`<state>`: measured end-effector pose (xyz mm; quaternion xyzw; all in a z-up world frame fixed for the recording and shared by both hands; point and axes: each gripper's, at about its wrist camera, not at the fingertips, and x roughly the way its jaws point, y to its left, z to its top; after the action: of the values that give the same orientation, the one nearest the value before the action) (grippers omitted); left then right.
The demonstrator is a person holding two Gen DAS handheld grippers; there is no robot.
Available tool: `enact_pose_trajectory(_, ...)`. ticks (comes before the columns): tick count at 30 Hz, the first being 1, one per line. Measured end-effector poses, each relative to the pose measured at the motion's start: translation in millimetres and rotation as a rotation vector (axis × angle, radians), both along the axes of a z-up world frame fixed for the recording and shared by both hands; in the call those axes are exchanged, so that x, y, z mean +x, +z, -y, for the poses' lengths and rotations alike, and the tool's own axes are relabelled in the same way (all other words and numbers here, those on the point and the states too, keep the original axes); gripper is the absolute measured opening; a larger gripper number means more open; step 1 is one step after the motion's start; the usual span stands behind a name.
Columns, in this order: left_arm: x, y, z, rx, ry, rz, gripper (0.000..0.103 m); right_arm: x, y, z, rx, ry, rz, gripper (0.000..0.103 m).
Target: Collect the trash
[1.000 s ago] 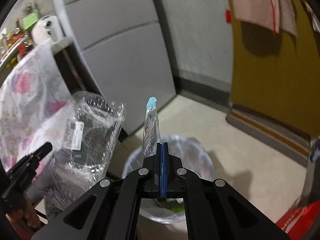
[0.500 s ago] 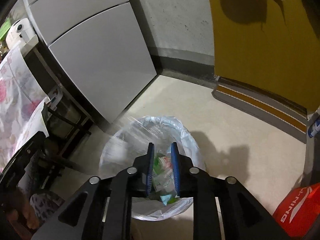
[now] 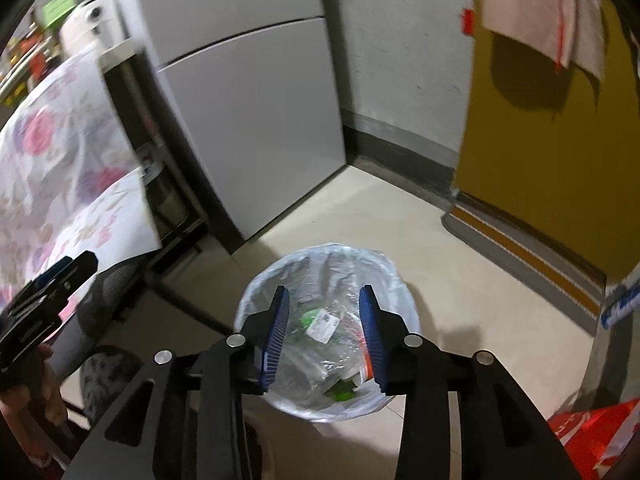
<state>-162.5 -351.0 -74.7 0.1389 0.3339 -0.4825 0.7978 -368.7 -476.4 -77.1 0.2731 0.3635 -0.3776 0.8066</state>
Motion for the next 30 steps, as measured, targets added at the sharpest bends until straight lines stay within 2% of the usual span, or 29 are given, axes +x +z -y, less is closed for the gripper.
enact_pose_trajectory(1, 1, 6, -7, 0.005, 0.012, 0.005, 0.09, 2, 6, -6, -0.003, 0.017, -0.005, 0.046)
enact_pose_trajectory(3, 1, 17, -19, 0.007, 0.034, 0.009, 0.097, 5, 19, -16, -0.011, 0.045, -0.007, 0.059)
enact_pose_trajectory(7, 0, 42, -44, 0.016, 0.06, 0.024, 0.097, 7, 55, -42, -0.068, 0.111, 0.002, 0.072)
enact_pose_trajectory(9, -2, 57, -61, 0.027, 0.089, 0.041, 0.097, 8, 75, -53, -0.089, 0.133, 0.027, 0.087)
enact_pose_trajectory(12, -4, 75, -87, 0.056, 0.132, 0.043, 0.097, 10, 107, -74, -0.13, 0.187, 0.052, 0.091)
enact_pose_trajectory(15, -8, 93, -117, 0.071, 0.182, 0.035, 0.097, 16, 126, -93, -0.13, 0.236, 0.06, 0.091)
enact_pose_trajectory(20, -17, 120, -158, 0.104, 0.271, 0.059, 0.097, 26, 146, -123, -0.122, 0.291, -0.025, 0.092)
enact_pose_trajectory(23, -27, 136, -179, 0.094, 0.296, 0.066, 0.097, 23, 159, -138, -0.149, 0.348, -0.023, 0.092)
enact_pose_trajectory(30, -49, 156, -205, 0.082, 0.304, 0.11, 0.097, 3, 189, -150, -0.226, 0.295, 0.038, 0.092)
